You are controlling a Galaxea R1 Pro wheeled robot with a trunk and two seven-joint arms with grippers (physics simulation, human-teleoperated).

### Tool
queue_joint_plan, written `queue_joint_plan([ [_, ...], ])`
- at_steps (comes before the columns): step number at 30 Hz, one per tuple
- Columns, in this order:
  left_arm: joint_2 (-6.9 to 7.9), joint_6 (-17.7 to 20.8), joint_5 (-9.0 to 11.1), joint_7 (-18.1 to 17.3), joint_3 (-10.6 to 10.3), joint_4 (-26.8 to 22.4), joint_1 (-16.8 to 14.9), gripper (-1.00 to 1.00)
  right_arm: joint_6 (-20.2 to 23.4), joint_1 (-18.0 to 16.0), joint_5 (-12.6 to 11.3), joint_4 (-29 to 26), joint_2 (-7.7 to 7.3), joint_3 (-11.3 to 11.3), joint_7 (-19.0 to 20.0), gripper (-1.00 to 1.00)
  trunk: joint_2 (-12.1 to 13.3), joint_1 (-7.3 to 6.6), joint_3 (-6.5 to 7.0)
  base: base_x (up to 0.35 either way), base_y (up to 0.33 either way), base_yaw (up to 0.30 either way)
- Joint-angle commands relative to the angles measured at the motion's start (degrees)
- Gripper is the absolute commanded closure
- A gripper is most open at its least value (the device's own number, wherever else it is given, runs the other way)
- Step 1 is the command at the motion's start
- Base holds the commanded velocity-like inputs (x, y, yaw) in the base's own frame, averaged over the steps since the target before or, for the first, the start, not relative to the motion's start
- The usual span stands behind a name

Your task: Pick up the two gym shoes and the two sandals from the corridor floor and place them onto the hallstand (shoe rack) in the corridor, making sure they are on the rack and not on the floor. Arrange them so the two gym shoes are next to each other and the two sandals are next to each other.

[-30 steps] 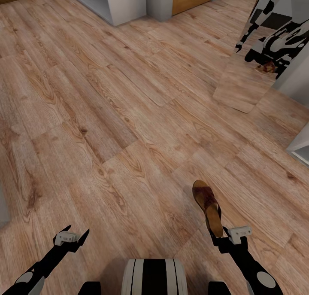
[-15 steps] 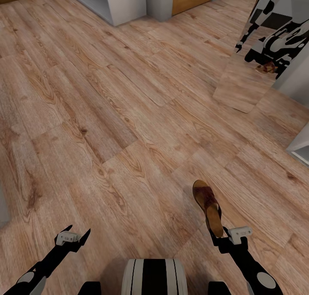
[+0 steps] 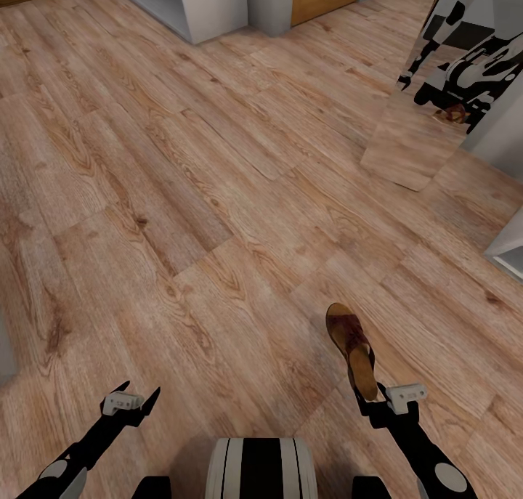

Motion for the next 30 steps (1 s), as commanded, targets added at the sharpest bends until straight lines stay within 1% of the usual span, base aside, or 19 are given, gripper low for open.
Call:
queue_joint_plan([
  [1,-0.05,0.00,0.00,0.00,0.02,0.00,0.00,-1.00,-0.07,0.00,-0.19,0.05,0.00,0.00,-0.02,1.00,0.00,0.00,0.00,0.000,0.000,0.000],
  [17,-0.24,-0.01,-0.01,0.01,-0.07,0.01,0.00,-1.00,-1.41,0.06,-0.19,0.94,0.01,0.00,-0.13,1.00,0.00,0.00,0.00,0.000,0.000,0.000],
  [20,-0.25,0.00,-0.01,0.01,-0.08,0.01,0.00,-1.00,-2.00,0.07,-0.20,1.19,0.01,0.00,-0.12,1.00,0.00,0.00,0.00,0.000,0.000,0.000],
  [22,-0.25,0.00,-0.01,0.01,-0.08,0.01,0.00,-1.00,-3.42,0.29,-0.17,1.69,0.00,0.00,-0.03,1.00,0.00,0.00,0.00,0.000,0.000,0.000],
  [25,-0.26,0.00,-0.01,0.02,-0.09,0.01,0.00,-1.00,-4.42,0.50,-0.08,2.07,0.05,0.00,-0.09,1.00,0.00,0.00,0.00,0.000,0.000,0.000],
  [30,-0.26,0.00,-0.01,0.02,-0.09,0.01,0.00,-1.00,-5.38,0.68,0.04,2.42,0.05,0.00,-0.09,1.00,0.00,0.00,0.00,0.000,0.000,0.000],
])
